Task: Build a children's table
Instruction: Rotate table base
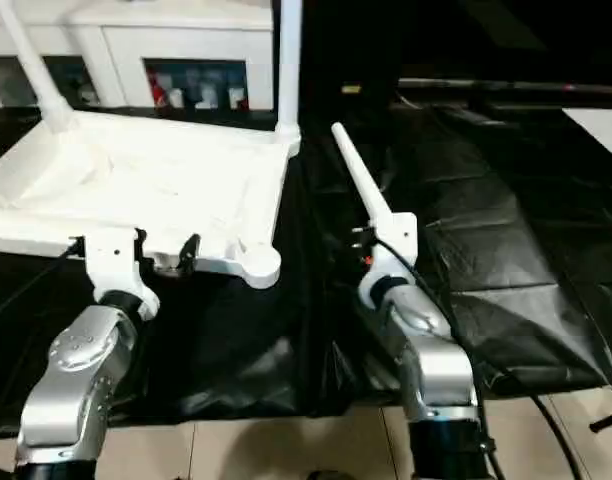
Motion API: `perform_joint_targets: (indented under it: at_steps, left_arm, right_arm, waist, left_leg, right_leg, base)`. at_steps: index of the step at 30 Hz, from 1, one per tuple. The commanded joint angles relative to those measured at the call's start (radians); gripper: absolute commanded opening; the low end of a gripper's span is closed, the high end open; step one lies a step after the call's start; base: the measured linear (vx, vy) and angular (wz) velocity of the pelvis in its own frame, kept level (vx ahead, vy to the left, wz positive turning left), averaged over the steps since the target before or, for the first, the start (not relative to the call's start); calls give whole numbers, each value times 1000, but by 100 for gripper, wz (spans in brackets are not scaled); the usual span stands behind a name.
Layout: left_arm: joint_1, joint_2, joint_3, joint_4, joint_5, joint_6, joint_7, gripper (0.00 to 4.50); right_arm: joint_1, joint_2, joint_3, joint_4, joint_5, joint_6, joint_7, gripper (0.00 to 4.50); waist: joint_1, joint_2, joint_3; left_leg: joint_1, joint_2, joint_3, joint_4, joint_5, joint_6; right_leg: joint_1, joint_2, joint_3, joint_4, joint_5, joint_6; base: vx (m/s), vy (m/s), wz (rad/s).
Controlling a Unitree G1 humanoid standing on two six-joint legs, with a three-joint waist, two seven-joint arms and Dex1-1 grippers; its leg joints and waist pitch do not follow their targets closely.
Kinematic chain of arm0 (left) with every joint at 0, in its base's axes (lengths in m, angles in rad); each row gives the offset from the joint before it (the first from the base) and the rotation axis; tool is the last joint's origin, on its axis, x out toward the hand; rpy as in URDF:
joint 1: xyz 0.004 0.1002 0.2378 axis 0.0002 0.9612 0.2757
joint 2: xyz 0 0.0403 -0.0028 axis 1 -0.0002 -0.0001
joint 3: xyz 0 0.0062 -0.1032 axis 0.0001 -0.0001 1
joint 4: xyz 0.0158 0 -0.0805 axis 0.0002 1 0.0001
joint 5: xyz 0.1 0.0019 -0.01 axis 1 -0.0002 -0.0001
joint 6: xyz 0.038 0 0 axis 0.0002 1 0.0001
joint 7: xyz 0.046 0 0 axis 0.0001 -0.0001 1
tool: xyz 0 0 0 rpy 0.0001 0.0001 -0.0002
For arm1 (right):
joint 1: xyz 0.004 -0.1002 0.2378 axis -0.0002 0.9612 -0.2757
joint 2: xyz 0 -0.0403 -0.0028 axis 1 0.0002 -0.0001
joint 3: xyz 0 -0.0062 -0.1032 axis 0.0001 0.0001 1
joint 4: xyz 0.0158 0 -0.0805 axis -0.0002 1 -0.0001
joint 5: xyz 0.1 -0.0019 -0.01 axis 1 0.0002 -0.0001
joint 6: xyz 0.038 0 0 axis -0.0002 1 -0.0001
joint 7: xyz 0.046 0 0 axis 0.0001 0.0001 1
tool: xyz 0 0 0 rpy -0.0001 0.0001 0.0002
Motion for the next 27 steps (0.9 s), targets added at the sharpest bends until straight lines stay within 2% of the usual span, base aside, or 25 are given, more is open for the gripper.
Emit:
perform_joint_targets:
  at_steps: [1, 2, 3, 4, 6, 7, 8, 9, 10, 11, 12, 13, 15, 16, 17, 18, 19, 20, 21, 22, 23, 24, 25, 26, 27]
  left_arm:
    - [1, 3, -5, -16, -5, 14, 5, 450]
    - [1, 4, -8, -16, -4, 14, 4, 450]
    - [2, 5, -9, -16, -4, 15, 3, 450]
    - [3, 7, -17, -18, -4, 15, 4, 450]
    - [4, 6, -20, -21, -7, 18, 6, 450]
    - [4, 5, -20, -22, -8, 21, 7, 450]
    - [4, 5, -20, -22, -8, 21, 7, 450]
    - [5, 6, -20, -23, -10, 21, 9, 450]
    - [6, 6, -19, -23, -11, 21, 9, 450]
    - [7, 6, -19, -25, -14, 21, 8, 450]
    - [8, 5, -21, -26, -13, 22, 9, 450]
    - [9, 6, -22, -27, -12, 22, 10, 450]
    - [12, 7, -23, -31, -12, 23, 12, 450]
    - [13, 8, -24, -32, -12, 24, 13, 450]
    - [14, 10, -24, -34, -11, 25, 15, 450]
    - [14, 10, -24, -34, -10, 25, 15, 450]
    - [17, 13, -25, -38, -2, 27, 23, 450]
    - [19, 13, -23, -39, 3, 25, 28, 450]
    - [20, 14, -23, -40, 4, 24, 32, 450]
    - [23, 18, -25, -41, 3, 26, 36, 450]
    - [24, 19, -26, -42, 5, 25, 37, 450]
    - [25, 21, -27, -42, 6, 25, 38, 450]
    - [31, 23, -30, -45, 6, 17, 37, 450]
    - [34, 26, -32, -47, 11, 13, 39, 450]
    - [37, 30, -34, -50, 17, 15, 43, 450]
  right_arm:
    - [-7, -2, -1, -20, 4, 0, 1, 430]
    - [-6, -2, -2, -20, 4, 0, 2, 430]
    - [-6, -2, -2, -20, 5, 0, 2, 430]
    - [-6, -3, -3, -18, 6, -1, 3, 430]
    - [-7, -5, -2, -15, 6, 5, 4, 430]
    - [-10, -4, -3, -8, 2, 25, -10, 430]
    - [-10, -4, -3, -8, 2, 25, -10, 430]
    - [-13, -4, -6, -1, 2, 19, -19, 430]
    - [-13, -5, -6, 0, 1, 16, -20, 430]
    - [-12, -7, -4, 1, -3, 9, -21, 430]
    - [-13, -9, -5, 0, 0, 8, -19, 430]
    - [-12, -10, -4, -1, -1, 6, -18, 430]
    - [-10, -14, 5, -5, -4, 1, -9, 430]
    - [-9, -14, 6, -5, -4, 1, -8, 430]
    - [-9, -13, 7, -8, -4, 2, -7, 430]
    - [-9, -13, 7, -8, -4, 2, -7, 430]
    - [-11, -15, 11, -10, -3, 2, -2, 430]
    - [-15, -18, 12, -8, -1, 0, 4, 430]
    - [-18, -21, 13, -6, 1, -2, 8, 430]
    - [-31, -24, 7, -5, 13, 16, 13, 430]
    - [-37, -27, 7, -3, 15, 21, 16, 430]
    - [-42, -28, 6, -2, 17, 24, 18, 430]
    - [-67, -46, 15, 9, 12, 36, 39, 430]
    - [-81, -56, 20, 18, 13, 44, 57, 430]
    - [-97, -64, 20, 29, 22, 46, 78, 430]
  waist:
    - [-13, 4, -29]
    - [-16, 9, -22]
    - [-29, 8, -20]
    - [-36, 18, -14]
    - [-44, 32, -20]
    - [-62, 21, -11]
    - [-65, 6, -13]
    - [-54, 9, -16]
    - [-54, -8, -28]
    - [-19, -18, -54]
    - [-7, -14, -59]
    - [-1, -5, -64]
    - [-8, 16, -68]
    - [-36, 47, -72]
    - [-60, 47, -80]
    - [-70, 53, -77]
    - [-78, 29, -90]
    - [-66, 18, -82]
    - [-66, -1, -89]
    - [-23, -76, -120]
    - [10, -73, -118]
    - [19, -71, -105]
    - [26, -78, -93]
    - [25, -51, -90]
    - [25, -21, -90]
  left_leg:
    - [84, 34, -39, -71, -585, 12]
    - [111, 34, -40, -65, -626, 11]
    - [120, 39, -50, -67, -656, 16]
    - [117, 62, -64, -94, -717, 12]
    - [88, 104, -94, -150, -801, -6]
    - [202, 102, -34, -117, -808, -49]
    - [211, 91, -27, -102, -785, -54]
    - [101, 41, -38, -95, -693, -11]
    - [63, 19, -36, -67, -572, 10]
    - [15, -19, -36, 1, -291, 56]
    - [-23, -17, -66, 29, -163, 98]
    - [-25, -16, -70, 24, -120, 105]
    - [-39, 6, -78, -32, -18, 116]
    - [76, 62, -140, -84, 29, 187]
    - [150, 92, -184, -89, 64, 257]
    - [203, 125, -220, -93, 54, 314]
    - [248, 170, -252, -81, 164, 431]
    - [233, 141, -233, -52, 411, 508]
    - [223, 97, -210, -27, 504, 500]
    - [-5, -137, -101, 111, 341, 343]
    - [-43, -114, -110, 146, 193, 283]
    - [-77, -66, -132, 141, 141, 221]
    - [-66, -60, -123, 79, 150, 91]
    - [-48, -73, -109, 20, 248, 42]
    - [-43, -60, -109, -2, 292, 35]
  right_leg:
    - [8, -58, -13, -129, -793, -29]
    - [-6, -53, -31, -144, -817, -24]
    - [16, -55, -69, -150, -793, -12]
    - [44, -61, -93, -131, -729, -10]
    - [103, -85, -78, -27, -522, -37]
    - [-2, -67, -74, -72, -553, -119]
    - [-8, -67, -81, -76, -574, -127]
    - [94, -109, -70, -101, -690, -71]
    - [130, -132, -48, -111, -807, -21]
    - [177, -187, 19, -132, -957, 14]
    - [197, -207, 54, -126, -905, -69]
    - [198, -192, 49, -122, -829, -119]
    - [198, -122, -19, -91, -566, -187]
    - [116, -48, -77, -20, -315, -170]
    - [58, -37, -88, 24, -257, -159]
    - [0, -43, -86, 70, -259, -135]
    - [-61, -73, -58, 122, -208, -47]
    - [-110, -98, -29, 136, -121, 0]
    - [-112, -109, -10, 106, -35, -12]
    - [129, -155, 118, 44, 484, -172]
    - [168, -229, 182, 41, 799, -285]
    - [171, -250, 201, 62, 1151, -340]
    - [151, -156, 119, 100, 1491, -291]
    - [124, -80, 56, 93, 1382, -215]
    - [119, -66, 47, 90, 1233, -190]
  base:
    - [0, 0, 0]
    - [0, 0, 0]
    - [0, 0, 0]
    - [58, 24, -16]
    - [57, 11, -17]
    - [97, -41, -30]
    - [97, -41, -30]
    - [127, -46, -45]
    - [139, -26, -37]
    - [139, -26, -37]
    - [148, -30, -12]
    - [148, -31, 1]
    - [164, -15, -4]
    - [243, 4, -9]
    - [243, 4, -9]
    - [270, -11, 7]
    - [226, -43, 4]
    - [226, -43, 4]
    - [123, -37, -8]
    - [0, 0, 0]
    - [0, 0, 0]
    - [76, 20, 39]
    - [0, 0, 0]
    - [0, 0, 0]
    - [-179, -3, -12]
